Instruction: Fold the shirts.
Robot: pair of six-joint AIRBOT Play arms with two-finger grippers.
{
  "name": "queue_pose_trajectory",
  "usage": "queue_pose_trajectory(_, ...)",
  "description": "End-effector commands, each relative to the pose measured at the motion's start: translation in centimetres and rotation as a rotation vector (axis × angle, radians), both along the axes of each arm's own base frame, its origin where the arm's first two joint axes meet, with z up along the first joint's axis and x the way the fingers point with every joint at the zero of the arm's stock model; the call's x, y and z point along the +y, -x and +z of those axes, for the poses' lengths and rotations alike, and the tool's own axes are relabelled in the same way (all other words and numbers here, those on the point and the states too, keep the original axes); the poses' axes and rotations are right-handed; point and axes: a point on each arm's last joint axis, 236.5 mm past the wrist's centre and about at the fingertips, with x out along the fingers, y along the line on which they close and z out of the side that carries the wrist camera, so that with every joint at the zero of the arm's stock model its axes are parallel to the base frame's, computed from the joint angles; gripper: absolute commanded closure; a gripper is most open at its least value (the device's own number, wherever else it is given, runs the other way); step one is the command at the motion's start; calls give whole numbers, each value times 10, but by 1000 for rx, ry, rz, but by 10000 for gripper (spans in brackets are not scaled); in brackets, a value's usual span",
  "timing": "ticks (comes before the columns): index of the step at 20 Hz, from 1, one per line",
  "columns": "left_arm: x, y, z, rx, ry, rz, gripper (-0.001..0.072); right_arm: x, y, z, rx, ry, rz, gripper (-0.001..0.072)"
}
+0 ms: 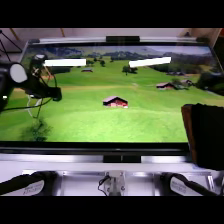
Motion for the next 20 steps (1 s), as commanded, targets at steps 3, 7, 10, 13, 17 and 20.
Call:
queue_pose_trajectory(3,-37,17,-41,102,65,-85,-13,101,17,-57,286,-153,197,105)
queue_pose_trajectory(7,-37,16,-42,99,69,-71,-13,106,19,-57,292,-150,216,105)
queue_pose_trajectory(10,-37,15,-41,93,71,-70,-13,105,18,-57,291,-149,215,105)
queue_pose_trajectory(13,-37,15,-42,94,71,-70,-13,105,18,-57,292,-149,215,105)
queue_pose_trajectory(17,-37,15,-42,94,71,-70,-13,105,18,-57,292,-149,215,105)
queue_pose_trajectory(20,-37,15,-42,94,71,-70,-13,105,18,-57,292,-149,215,105)
